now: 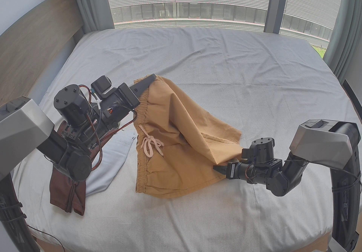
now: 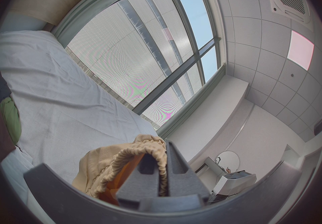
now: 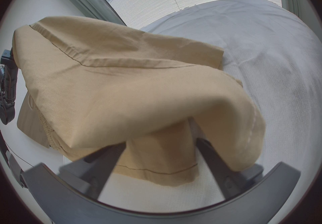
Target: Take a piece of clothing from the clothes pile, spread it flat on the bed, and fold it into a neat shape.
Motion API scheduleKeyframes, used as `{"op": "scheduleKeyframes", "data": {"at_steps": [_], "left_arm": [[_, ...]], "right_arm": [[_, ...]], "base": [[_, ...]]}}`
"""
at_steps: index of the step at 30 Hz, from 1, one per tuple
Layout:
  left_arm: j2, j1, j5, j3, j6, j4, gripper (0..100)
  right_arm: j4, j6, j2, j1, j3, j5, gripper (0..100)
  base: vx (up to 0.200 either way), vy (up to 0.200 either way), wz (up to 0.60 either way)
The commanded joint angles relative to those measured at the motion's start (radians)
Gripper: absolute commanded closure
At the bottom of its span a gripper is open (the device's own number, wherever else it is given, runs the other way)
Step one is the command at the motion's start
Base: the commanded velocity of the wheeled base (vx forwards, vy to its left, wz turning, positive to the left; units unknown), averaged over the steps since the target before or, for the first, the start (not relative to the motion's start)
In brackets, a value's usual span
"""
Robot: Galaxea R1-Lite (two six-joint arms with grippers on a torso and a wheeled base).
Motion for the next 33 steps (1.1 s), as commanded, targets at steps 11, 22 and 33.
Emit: {"op": "scheduleKeyframes", "data": {"at_steps": [11,22,33], "left_arm": [[0.000,0.006,-0.001,-0.006,-0.006,0.000,100],[0.000,0.007,-0.001,-0.008,-0.009,0.000,100],[0.031,0.007,0.011,-0.006,-0.008,0.000,100]], "right_arm": [[0.003,-0.003,-0.153,-0.035,0.108,0.007,100],[0.008,-0.024,-0.302,-0.076,0.174,0.006,100],[0.078,-0.118,-0.383,-0.099,0.197,0.006,100]], "base": [[0.000,0.000,0.00],[0.000,0.000,0.00],[0.000,0.000,0.00]]}}
